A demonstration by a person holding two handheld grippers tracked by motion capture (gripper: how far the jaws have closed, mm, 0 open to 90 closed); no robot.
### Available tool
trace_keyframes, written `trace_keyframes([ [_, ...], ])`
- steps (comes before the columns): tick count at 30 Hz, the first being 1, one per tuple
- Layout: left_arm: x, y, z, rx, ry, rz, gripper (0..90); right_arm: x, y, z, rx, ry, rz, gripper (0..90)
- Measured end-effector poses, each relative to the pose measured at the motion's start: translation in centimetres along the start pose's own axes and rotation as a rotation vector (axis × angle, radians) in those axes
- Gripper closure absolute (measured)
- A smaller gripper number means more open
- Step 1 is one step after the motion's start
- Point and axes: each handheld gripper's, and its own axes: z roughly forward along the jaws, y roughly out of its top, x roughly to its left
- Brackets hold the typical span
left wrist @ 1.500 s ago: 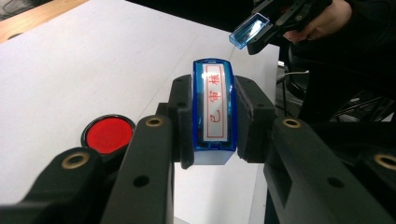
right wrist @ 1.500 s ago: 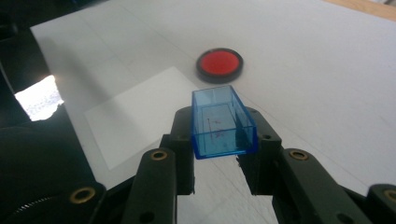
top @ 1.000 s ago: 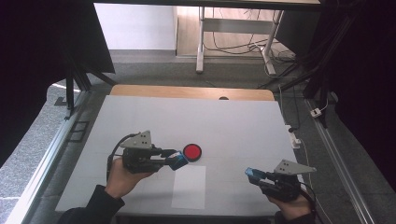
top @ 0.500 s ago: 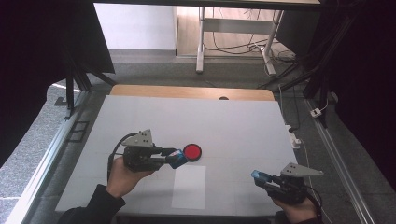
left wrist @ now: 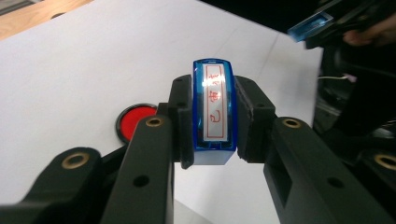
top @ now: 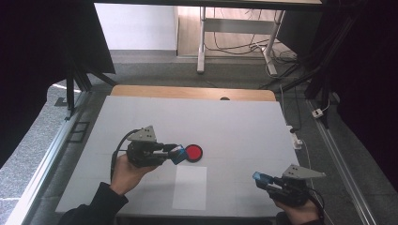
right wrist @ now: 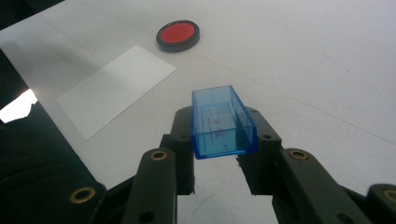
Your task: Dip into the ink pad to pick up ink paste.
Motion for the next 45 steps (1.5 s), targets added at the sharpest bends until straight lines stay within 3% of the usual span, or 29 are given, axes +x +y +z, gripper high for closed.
trace_keyframes([
  [12, 1.3, 0.6, 2.3, 0.073, 0.04, -0.008, 70.8, 0.0, 0.0, 0.0, -0.002, 0.001, 0.003, 68.3],
  [26, 2.7, 1.3, 4.7, 0.108, 0.056, -0.004, 70.9, 0.0, 0.0, 0.1, 0.005, 0.0, -0.001, 68.3],
  [45, 5.0, 1.1, 9.2, 0.178, 0.083, -0.021, 71.0, 0.1, 0.0, 0.1, 0.008, -0.007, -0.002, 68.2],
])
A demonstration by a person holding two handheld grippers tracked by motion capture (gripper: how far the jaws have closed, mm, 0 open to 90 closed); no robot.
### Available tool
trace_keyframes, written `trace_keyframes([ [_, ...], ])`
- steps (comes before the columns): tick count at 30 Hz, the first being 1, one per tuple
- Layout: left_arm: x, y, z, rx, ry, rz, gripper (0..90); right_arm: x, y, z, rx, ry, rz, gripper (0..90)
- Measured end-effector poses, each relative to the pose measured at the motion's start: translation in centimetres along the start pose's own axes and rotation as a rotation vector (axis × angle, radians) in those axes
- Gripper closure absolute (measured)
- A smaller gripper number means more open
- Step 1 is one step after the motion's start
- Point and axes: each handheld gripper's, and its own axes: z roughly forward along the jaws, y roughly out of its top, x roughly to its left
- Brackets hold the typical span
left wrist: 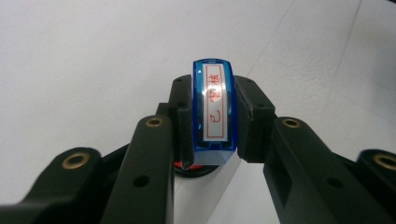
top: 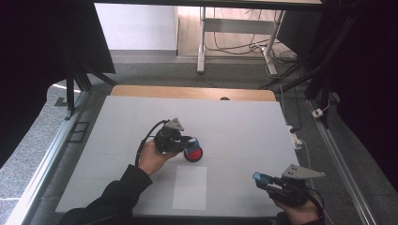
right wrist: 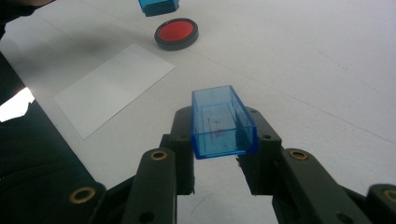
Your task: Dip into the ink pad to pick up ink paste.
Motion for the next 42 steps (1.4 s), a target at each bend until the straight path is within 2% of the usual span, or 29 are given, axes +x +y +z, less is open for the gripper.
trace_keyframes([
  [9, 0.7, -0.5, 1.8, 0.044, 0.021, -0.028, 71.0, 0.0, 0.0, -0.1, 0.001, -0.001, 0.001, 68.2],
  [13, 0.9, -0.6, 2.0, 0.043, 0.016, -0.04, 71.0, 0.0, 0.0, -0.1, -0.001, 0.0, 0.003, 68.2],
  [28, 0.8, -0.4, 2.5, 0.082, 0.035, -0.028, 71.1, 0.0, 0.0, -0.1, 0.007, 0.004, 0.002, 68.2],
  [40, -1.0, -0.1, 2.9, 0.123, 0.115, 0.075, 71.3, 0.0, 0.0, 0.0, 0.006, 0.007, 0.0, 68.2],
  [42, -1.1, 0.0, 2.9, 0.129, 0.121, 0.082, 71.3, 0.0, 0.0, 0.0, 0.004, 0.006, 0.0, 68.2],
])
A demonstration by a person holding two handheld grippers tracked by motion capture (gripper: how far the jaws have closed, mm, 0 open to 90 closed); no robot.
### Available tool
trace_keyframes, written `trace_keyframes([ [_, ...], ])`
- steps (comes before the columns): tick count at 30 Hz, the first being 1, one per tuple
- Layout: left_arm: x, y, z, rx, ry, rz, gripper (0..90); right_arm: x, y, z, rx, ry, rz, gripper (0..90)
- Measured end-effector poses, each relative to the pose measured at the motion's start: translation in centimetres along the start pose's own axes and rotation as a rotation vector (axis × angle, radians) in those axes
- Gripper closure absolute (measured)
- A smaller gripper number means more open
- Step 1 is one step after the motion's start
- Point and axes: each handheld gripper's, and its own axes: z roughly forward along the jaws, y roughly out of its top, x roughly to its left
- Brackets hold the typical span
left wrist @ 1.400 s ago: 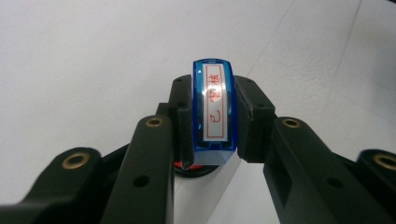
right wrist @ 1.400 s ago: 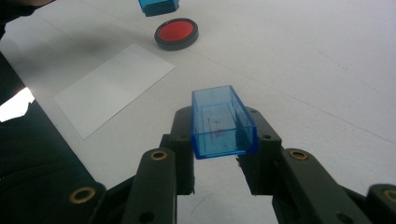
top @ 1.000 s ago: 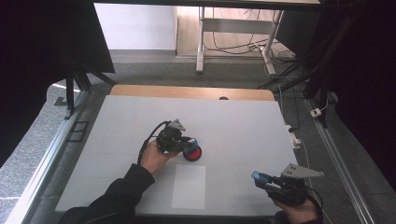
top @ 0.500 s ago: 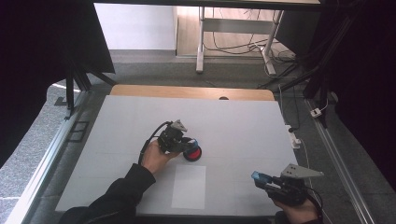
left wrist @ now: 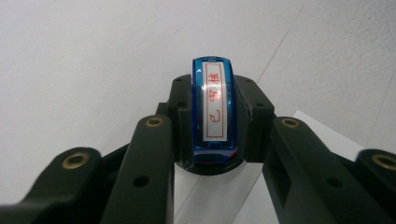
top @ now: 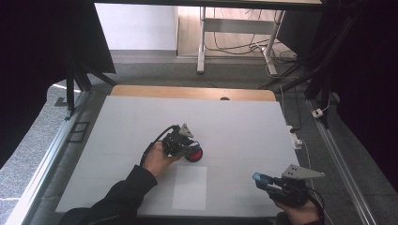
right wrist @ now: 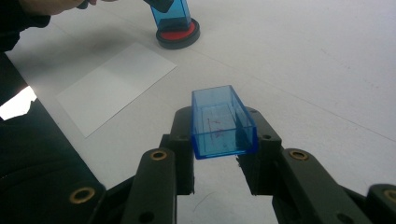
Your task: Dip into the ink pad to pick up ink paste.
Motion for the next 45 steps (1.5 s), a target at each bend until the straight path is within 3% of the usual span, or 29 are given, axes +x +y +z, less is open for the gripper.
trace_keyframes([
  [16, 2.4, -1.0, 0.1, -0.05, -0.131, -0.163, 71.3, 0.0, 0.0, 0.0, 0.003, 0.002, 0.002, 68.2],
  [19, 2.1, -0.9, 0.1, -0.049, -0.114, -0.143, 71.3, 0.0, 0.0, 0.0, 0.006, -0.001, 0.001, 68.2],
  [24, 0.9, -0.6, 0.0, -0.036, -0.047, -0.079, 71.3, 0.0, 0.0, 0.0, 0.007, -0.001, 0.0, 68.2],
  [30, 1.4, -0.7, -0.1, -0.043, -0.07, -0.101, 71.0, 0.0, 0.0, 0.0, 0.006, -0.002, -0.001, 68.2],
  [36, 0.6, -0.1, -0.6, -0.067, -0.079, -0.073, 71.0, 0.0, 0.0, 0.0, 0.006, 0.0, 0.0, 68.2],
  [45, 0.5, -0.4, 0.1, -0.038, -0.071, -0.072, 71.0, 0.0, 0.0, -0.1, 0.008, 0.002, -0.002, 68.2],
])
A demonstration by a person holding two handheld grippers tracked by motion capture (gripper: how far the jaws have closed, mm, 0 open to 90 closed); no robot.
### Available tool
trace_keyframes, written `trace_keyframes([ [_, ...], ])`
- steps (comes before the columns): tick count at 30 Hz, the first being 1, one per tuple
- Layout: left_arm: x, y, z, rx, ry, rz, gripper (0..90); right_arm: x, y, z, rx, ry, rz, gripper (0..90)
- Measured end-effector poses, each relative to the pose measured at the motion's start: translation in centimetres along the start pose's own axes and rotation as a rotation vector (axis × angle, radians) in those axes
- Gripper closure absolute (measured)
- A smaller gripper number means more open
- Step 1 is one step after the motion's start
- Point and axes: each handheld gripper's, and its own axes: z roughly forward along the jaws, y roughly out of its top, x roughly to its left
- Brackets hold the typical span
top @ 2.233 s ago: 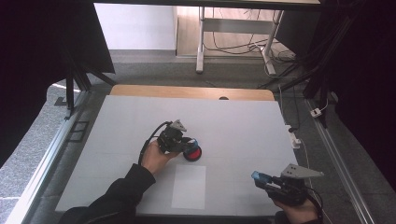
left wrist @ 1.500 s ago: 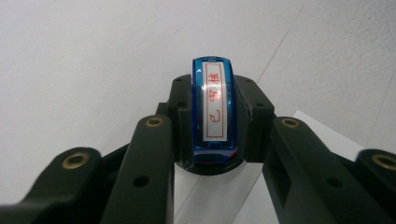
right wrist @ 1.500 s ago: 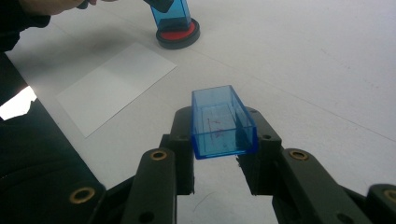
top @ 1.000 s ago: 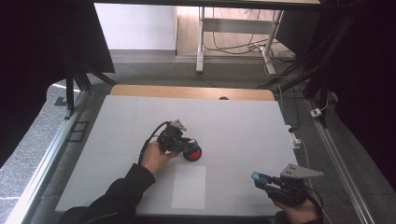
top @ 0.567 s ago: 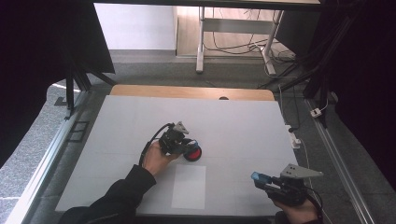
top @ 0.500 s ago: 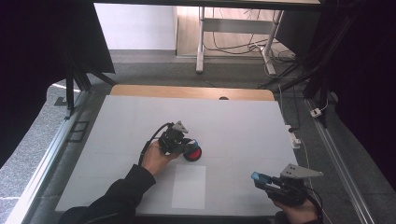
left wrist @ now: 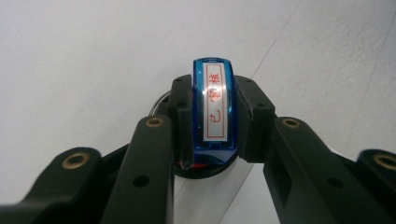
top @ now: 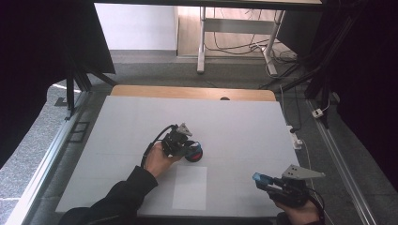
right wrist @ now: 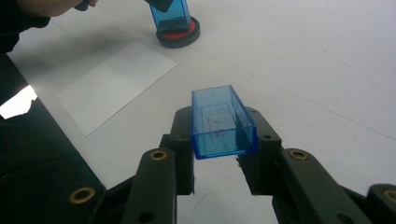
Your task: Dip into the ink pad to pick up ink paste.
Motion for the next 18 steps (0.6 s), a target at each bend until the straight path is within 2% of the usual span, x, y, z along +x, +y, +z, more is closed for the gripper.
trace_keyframes([
  [5, -0.1, 0.1, 0.0, 0.016, 0.004, -0.003, 71.2, 0.0, 0.0, 0.0, 0.0, 0.0, 0.0, 68.2],
  [13, -1.1, 0.4, 0.1, 0.044, 0.054, 0.049, 71.4, 0.0, 0.0, 0.0, 0.002, 0.001, -0.001, 68.2],
  [18, -1.3, 0.5, 0.2, 0.05, 0.066, 0.065, 71.4, 0.0, 0.0, 0.0, 0.001, -0.002, 0.001, 68.2],
])
